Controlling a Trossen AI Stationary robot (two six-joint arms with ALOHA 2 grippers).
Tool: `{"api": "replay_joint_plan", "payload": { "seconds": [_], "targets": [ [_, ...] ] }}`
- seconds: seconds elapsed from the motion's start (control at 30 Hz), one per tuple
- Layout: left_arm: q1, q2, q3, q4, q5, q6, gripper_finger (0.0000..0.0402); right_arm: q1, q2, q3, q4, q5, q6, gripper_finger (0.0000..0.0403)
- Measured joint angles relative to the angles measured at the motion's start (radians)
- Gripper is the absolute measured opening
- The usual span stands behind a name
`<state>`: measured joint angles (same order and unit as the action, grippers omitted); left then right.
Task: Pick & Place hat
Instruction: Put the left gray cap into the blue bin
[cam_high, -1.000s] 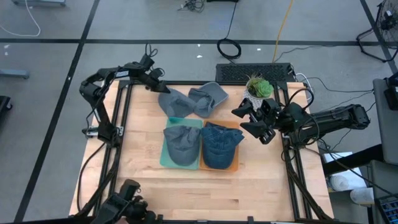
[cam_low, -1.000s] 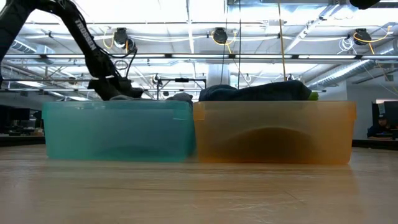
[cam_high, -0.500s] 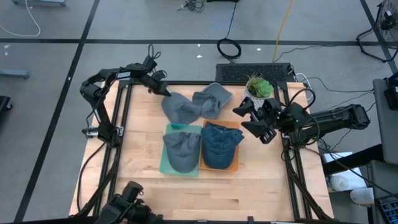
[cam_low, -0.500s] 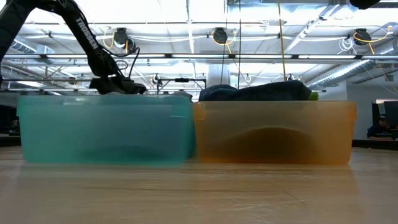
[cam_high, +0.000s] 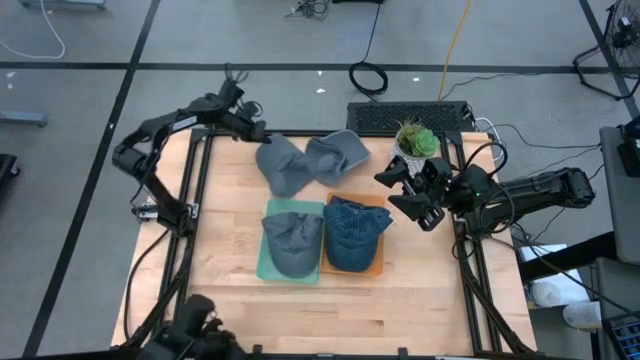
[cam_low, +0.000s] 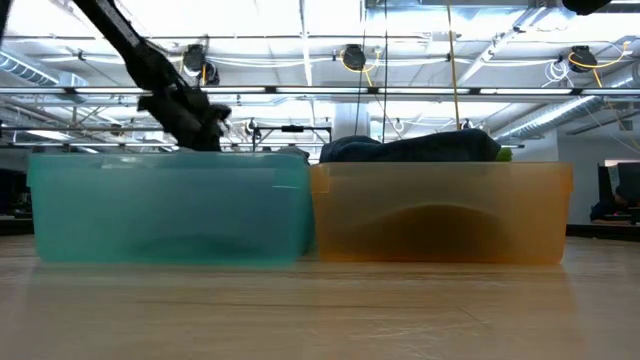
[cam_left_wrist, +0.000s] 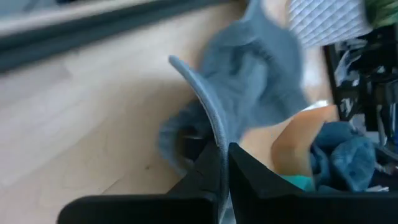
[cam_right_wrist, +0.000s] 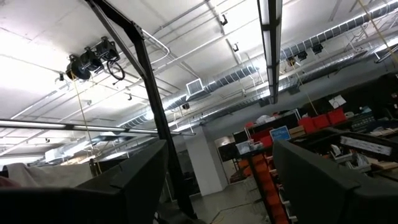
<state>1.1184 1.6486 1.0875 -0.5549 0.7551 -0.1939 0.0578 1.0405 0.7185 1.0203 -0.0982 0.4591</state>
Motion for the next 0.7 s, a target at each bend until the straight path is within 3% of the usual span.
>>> {"api": "replay_joint_plan", "payload": {
  "seconds": [0.2,0.5,0.7],
  "targets": [
    [0.005,-0.197,0.0,-0.004,0.016,-0.057,0.001,0.0,0.0,0.0,0.0,0.011,-0.042,0.0281],
    [-0.007,-0.488,0.0,-0.012,0.038,-0.144,0.001,0.002,0.0,0.0,-0.041,0.413,-0.087,0.0286],
    [-0.016,-0.665,0.0,-0.012,0.024,-0.222,0.0009,0.003,0.001,0.053,-0.174,0.439,-0.08,0.029]
  ]
}}
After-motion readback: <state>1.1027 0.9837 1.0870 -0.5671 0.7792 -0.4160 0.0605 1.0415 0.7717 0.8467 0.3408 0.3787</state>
